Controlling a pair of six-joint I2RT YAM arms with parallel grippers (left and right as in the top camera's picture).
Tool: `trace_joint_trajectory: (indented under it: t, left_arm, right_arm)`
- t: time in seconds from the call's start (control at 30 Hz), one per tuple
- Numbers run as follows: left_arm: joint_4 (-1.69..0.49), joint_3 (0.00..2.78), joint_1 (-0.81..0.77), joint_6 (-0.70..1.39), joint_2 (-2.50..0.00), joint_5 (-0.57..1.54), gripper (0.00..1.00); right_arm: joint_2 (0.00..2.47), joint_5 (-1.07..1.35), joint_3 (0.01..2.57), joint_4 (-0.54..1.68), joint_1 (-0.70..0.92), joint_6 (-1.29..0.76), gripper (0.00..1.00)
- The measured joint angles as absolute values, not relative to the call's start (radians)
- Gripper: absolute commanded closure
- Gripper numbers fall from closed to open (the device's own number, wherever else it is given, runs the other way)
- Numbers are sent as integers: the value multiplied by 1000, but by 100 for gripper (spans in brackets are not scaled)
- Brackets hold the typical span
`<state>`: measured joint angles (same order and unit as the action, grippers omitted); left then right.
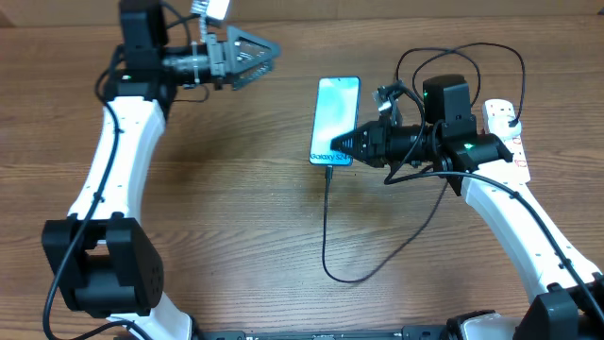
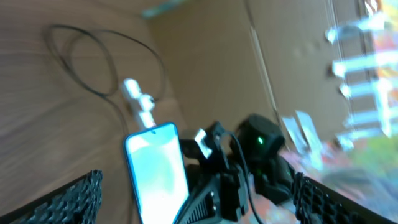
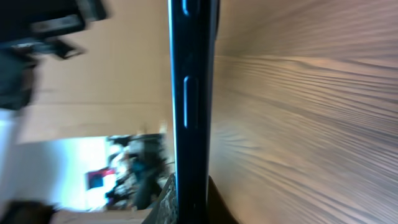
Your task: Plug charger to phone and switch on socket
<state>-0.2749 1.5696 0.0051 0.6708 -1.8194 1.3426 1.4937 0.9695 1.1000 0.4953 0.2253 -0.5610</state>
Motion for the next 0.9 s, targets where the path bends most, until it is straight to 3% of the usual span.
trace_joint_trajectory:
  t: [0.17,0.27,0.43,0.9]
  left_arm:
    - [-531,1571,78,558,-1818,1148,0]
    - [-750,1571,112,494,-1817,811,0]
    - [-866,1570,113,464,-1817,505,0]
    - [-869,1570,113,452,-1817,323,1]
  right_arm:
    - [1505,847,1100,572,229,-485,96]
    - [1549,804,1100,570,253,-441,96]
    - [1660,770,1100,534,310,-419,96]
    - [1942,743,1100,324,388,-427,96]
